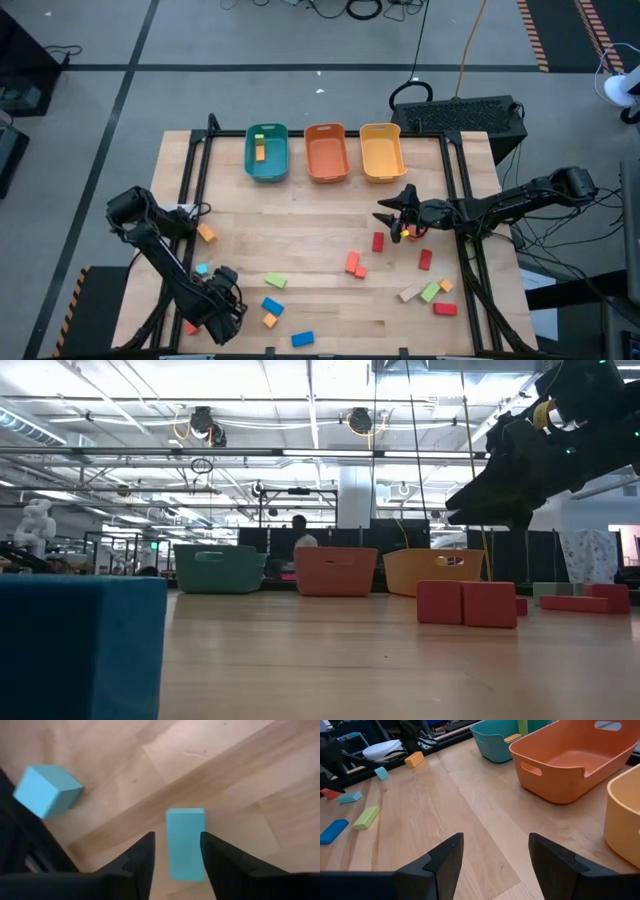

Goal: Sort blocks by size
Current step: Put the light blue thin rectangular block into the blue bin

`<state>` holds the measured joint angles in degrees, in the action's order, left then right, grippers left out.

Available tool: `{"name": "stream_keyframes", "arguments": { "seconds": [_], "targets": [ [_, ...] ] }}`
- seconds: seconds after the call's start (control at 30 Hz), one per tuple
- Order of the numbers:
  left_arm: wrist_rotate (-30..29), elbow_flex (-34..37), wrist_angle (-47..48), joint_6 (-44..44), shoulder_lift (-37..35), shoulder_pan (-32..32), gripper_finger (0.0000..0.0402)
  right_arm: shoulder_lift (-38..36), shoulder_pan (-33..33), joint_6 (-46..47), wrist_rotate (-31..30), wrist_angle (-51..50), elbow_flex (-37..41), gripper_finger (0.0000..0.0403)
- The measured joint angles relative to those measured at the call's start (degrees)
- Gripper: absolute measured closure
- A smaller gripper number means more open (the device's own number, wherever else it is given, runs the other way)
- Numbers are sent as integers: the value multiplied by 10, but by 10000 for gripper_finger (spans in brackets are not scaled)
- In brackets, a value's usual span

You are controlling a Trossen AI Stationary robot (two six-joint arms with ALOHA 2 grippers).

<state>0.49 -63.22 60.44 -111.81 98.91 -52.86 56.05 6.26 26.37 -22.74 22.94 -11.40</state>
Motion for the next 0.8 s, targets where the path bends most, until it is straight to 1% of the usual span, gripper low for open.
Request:
{"name": "stream_keyframes", "arguments": {
  "seconds": [0.2, 0.3, 0.53, 0.73, 0.8],
  "targets": [
    [7, 0, -3, 0, 0, 0, 148, 0, 0, 0, 0, 0, 0, 193],
    [8, 0, 1, 0, 0, 0, 125, 0, 0, 0, 0, 0, 0, 193],
    [7, 1, -7, 1, 0, 0, 121, 0, 0, 0, 0, 0, 0, 193],
    [9, 50, -98, 2, -1, 0, 131, 0, 0, -1, 0, 0, 0, 193],
    [10, 61, -103, 1, -1, 0, 141, 0, 0, -1, 0, 0, 0, 193]
  ]
}}
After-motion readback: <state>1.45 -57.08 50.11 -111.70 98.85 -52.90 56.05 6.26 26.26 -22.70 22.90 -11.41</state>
